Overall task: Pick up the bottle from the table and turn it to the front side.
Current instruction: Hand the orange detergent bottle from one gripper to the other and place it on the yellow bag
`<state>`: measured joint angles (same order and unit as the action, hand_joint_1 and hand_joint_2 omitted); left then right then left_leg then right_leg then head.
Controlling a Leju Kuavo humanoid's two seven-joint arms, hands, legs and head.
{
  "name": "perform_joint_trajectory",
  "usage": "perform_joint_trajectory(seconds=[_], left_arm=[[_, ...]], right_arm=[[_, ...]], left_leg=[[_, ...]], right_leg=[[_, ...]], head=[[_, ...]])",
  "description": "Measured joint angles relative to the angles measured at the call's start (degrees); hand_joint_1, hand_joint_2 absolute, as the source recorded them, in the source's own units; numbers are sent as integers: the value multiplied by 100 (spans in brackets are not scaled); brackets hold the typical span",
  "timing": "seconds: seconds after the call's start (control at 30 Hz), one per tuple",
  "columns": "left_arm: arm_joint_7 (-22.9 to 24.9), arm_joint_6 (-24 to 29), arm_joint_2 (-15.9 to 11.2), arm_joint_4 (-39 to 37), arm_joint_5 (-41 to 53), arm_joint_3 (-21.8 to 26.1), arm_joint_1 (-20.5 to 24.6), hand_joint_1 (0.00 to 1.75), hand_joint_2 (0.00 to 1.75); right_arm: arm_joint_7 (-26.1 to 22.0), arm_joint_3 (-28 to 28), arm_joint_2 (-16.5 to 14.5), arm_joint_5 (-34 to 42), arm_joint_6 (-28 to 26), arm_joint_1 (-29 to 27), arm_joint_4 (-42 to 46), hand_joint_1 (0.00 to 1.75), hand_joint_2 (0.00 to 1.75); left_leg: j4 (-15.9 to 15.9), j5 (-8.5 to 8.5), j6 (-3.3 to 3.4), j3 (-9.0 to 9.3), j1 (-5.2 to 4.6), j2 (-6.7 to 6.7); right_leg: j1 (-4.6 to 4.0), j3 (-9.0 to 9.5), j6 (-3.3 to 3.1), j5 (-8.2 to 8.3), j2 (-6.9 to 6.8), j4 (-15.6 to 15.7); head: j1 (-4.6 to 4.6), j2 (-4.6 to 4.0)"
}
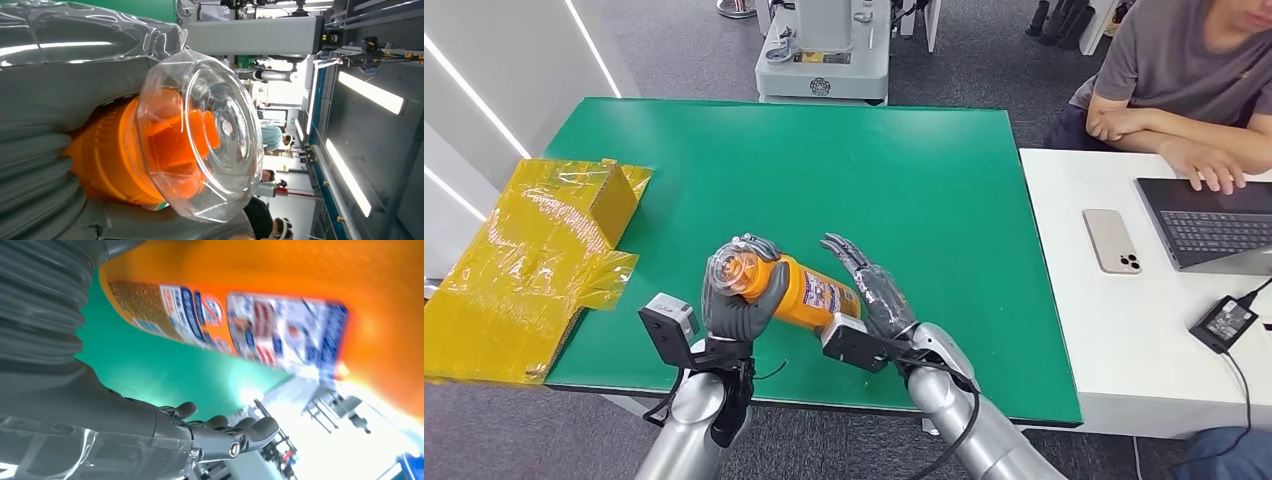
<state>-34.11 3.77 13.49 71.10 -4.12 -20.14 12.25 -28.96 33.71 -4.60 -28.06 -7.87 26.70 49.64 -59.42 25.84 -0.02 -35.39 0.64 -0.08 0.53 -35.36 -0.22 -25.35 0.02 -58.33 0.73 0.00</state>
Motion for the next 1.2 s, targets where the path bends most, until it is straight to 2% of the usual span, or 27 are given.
perform_joint_trajectory(seconds=[0.33, 0.53, 0.73, 0.9, 1.0, 1.1, 1.2], left_arm=[[7, 54, -2, 0, 10, 50, -32, 175, 175], [7, 71, -2, 0, 34, 68, -33, 175, 175], [-1, 216, -36, 219, 390, 68, 160, 175, 175], [220, 92, -304, 985, 558, 70, 672, 175, 175], [532, 306, -549, 1363, 1136, 68, 1044, 175, 175], [665, 494, -795, 1442, 1535, 69, 1411, 175, 175], [689, 599, -946, 1442, 1691, 66, 1598, 175, 175]], right_arm=[[-128, -202, -14, 603, -117, -421, 1176, 0, 175], [-150, -211, -14, 715, -159, -661, 1642, 0, 175], [-293, -211, -14, 580, -644, -975, 2013, 0, 175], [-459, -211, -14, 609, -982, -1280, 2230, 0, 175], [-562, -211, -14, 658, -1130, -1434, 2359, 0, 175], [-596, -211, -14, 697, -1162, -1537, 2456, 0, 175], [-603, -211, -14, 706, -1161, -1590, 2513, 0, 175]], left_leg=[[0, 1, 1, 0, 0, 2], [0, 3, 0, 1, 0, 2], [0, 3, 0, 0, 0, 1], [0, 3, -1, 0, 1, 1], [1, 2, -2, 1, 1, 1], [1, 1, -3, 2, 1, 2], [1, 1, -3, 2, 1, 3]], right_leg=[[0, -2, 1, 0, 2, 1], [0, -2, 1, -1, 2, 1], [0, -3, 1, -1, 2, 1], [-1, -2, 1, -1, 2, -2], [-1, -3, 1, -1, 2, -3], [-1, -3, 1, -1, 2, -4], [0, -3, 1, -1, 4, -4]], head=[[1, 0], [1, 0], [1, 0], [1, 0], [1, 0], [2, 0], [1, 0]])
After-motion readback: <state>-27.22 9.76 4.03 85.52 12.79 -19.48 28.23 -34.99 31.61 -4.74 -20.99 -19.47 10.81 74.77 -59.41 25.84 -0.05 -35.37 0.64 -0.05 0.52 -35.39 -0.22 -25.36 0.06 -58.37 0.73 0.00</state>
